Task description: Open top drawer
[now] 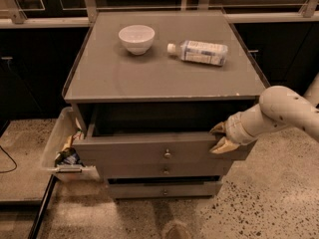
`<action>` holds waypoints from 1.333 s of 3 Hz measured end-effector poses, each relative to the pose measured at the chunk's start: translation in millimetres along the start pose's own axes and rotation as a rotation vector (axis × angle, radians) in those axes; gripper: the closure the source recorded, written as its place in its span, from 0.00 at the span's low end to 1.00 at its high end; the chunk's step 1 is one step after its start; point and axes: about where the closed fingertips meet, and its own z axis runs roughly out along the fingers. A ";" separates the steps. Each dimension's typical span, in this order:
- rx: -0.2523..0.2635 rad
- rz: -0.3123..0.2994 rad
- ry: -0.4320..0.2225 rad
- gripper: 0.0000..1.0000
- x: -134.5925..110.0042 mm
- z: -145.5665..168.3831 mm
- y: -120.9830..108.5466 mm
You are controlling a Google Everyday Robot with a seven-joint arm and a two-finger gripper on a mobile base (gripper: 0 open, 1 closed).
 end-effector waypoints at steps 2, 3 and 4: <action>-0.025 0.008 -0.033 0.12 5.9 -0.3 18.6; -0.025 0.008 -0.033 0.12 5.1 -1.7 18.2; -0.024 -0.003 -0.048 0.35 13.8 -14.8 47.7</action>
Offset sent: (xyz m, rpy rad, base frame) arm -0.0450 -0.0179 -0.0161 0.0803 0.0606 0.0293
